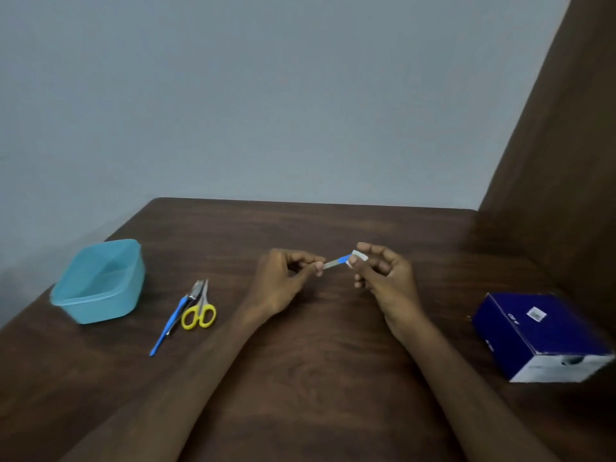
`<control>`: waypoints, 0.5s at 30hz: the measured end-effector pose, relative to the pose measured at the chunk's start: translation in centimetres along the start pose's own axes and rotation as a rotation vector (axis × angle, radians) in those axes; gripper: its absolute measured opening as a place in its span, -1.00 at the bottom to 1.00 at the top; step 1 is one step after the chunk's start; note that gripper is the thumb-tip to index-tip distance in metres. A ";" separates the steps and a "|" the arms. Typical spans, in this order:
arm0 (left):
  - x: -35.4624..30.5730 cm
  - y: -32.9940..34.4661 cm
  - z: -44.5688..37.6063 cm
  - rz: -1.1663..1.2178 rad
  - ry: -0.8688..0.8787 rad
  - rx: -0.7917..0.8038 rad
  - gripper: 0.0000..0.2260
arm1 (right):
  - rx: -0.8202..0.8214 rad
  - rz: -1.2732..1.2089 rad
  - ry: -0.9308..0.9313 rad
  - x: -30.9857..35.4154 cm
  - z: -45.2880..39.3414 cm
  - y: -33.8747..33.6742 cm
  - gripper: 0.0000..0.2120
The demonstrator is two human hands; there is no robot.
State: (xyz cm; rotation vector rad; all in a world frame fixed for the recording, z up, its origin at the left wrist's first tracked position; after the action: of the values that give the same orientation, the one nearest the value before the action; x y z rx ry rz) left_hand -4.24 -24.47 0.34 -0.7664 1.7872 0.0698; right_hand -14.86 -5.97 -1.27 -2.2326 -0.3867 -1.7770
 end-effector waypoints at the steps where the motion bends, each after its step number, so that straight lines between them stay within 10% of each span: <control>1: 0.3 0.1 -0.2 0.013 0.009 0.013 -0.89 | -0.012 0.009 0.001 -0.2 -0.2 -0.2 -0.67; 15: 1.5 -0.2 -1.1 0.262 -0.035 -0.039 -0.95 | -0.168 -0.019 0.065 -0.6 -2.9 1.9 -0.74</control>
State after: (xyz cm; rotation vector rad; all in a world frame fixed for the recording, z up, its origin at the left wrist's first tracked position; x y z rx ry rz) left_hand -5.26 -25.74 -0.48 -0.5509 1.8483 0.2902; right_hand -16.90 -8.77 -1.28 -2.2806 -0.2541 -1.9530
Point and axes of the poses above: each hand's wrist, its own z-axis away from the middle knuckle, its own y-axis out of the palm, x = y × z, the point moved 5 cm from there along -z, towards the middle knuckle, and after that the axes turned 10 degrees about z, right-handed, at the moved point
